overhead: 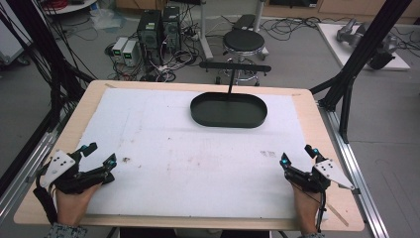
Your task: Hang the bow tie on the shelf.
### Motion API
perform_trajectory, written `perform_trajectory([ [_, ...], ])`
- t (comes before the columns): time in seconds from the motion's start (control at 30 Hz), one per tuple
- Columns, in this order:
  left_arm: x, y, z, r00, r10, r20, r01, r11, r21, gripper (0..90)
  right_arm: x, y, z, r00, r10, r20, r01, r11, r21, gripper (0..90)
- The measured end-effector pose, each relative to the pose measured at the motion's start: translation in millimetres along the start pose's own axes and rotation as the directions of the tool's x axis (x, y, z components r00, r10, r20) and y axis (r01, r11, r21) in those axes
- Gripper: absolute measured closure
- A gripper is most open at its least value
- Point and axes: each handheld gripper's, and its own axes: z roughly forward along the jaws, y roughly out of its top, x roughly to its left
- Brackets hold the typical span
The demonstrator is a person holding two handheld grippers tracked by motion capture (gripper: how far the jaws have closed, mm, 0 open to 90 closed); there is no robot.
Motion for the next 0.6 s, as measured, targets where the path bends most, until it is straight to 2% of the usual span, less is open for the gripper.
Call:
perform_trajectory([
  [0.07, 0.6, -0.1, -0.1, 1.0, 0.002, 0.001, -0.002, 1.0, 0.002, 23.9, 0.3, -0.2, 0.4, 0.9999, -0.011, -0.002, 0.011, 1.0, 0.0, 10.6],
  [0.4, 8.5, 3.1, -8.8, 0.9999, 0.013, -0.008, -0.013, 0.9999, 0.007, 25.8, 0.3, -1.4, -1.2, 0.9999, -0.009, -0.006, 0.009, 1.0, 0.002, 10.6],
  [0.6, 13.1, -10.9, -22.8, 0.9999, 0.009, -0.005, -0.009, 0.999, 0.044, 26.7, 0.1, -1.5, -0.1, 0.9999, -0.013, -0.005, 0.013, 1.0, 0.0, 10.6],
])
